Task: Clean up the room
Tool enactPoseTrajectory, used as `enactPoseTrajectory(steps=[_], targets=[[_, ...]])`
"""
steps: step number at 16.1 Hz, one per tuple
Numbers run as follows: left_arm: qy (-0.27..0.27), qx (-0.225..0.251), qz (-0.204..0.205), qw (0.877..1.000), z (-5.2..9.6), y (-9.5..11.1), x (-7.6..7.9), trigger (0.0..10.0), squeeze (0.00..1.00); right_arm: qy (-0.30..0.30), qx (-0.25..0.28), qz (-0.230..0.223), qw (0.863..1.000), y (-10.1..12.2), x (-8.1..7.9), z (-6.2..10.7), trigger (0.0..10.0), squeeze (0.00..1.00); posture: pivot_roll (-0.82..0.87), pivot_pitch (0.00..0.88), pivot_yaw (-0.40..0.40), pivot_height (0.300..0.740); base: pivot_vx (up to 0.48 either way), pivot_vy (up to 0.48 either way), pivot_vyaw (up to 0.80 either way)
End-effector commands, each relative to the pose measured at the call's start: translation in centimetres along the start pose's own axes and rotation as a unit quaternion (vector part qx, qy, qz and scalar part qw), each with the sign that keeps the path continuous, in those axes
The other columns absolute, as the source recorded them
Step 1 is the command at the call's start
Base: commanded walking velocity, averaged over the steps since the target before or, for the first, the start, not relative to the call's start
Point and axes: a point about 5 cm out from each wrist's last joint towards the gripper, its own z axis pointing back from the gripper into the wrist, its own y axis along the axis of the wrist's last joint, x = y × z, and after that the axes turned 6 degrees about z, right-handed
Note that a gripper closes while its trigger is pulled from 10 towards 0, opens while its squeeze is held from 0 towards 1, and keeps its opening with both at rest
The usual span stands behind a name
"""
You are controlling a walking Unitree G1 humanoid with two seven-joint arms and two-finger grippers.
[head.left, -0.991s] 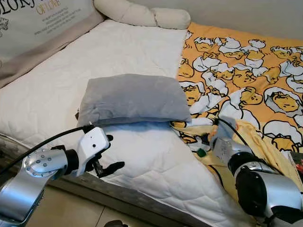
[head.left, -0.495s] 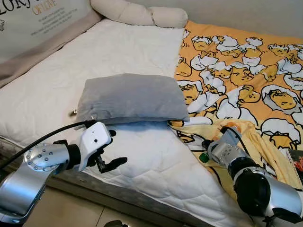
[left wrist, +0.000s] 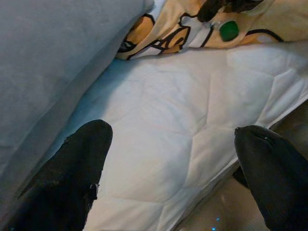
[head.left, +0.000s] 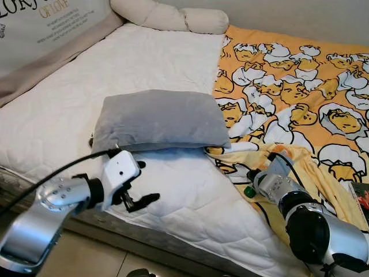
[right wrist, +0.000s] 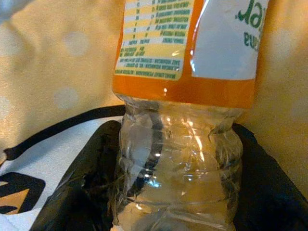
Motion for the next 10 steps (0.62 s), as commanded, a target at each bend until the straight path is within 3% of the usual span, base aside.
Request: enactPoseTrajectory(steps=[1, 5, 6, 10], targets=[[0.006, 0.003, 0.01, 1.0, -0.2, -0.2, 0.0, 10.0, 0.0, 0.021, 0.024, 0.007, 0.999, 1.6, -1.0, 0.4, 0.0, 0.0, 0.01, 0.0, 0.005, 0.74, 0.0, 0.0, 0.0], [0.031, 0.023, 0.053, 0.998, -0.9, -0.7, 0.2, 10.0, 0.0, 0.054, 0.098, 0.049, 0.992, 3.7, -1.4, 1.0, 0.0, 0.0, -0.04, 0.0, 0.045, 0.74, 0.0, 0.0, 0.0], [0.044, 0.031, 0.063, 0.997, -1.3, -0.8, 0.4, 10.0, 0.0, 0.062, 0.156, 0.073, 0.983, 4.6, -1.0, 1.6, 9.8, 0.0, -0.05, 0.0, 0.041, 0.74, 0.0, 0.0, 0.0], [0.147, 0.061, 0.117, 0.98, -1.9, -1.0, 0.1, 10.0, 0.0, 0.105, 0.252, 0.124, 0.954, 3.4, 0.3, 5.1, 10.0, 0.0, -0.07, 0.0, 0.038, 0.74, 0.0, 0.0, 0.0]])
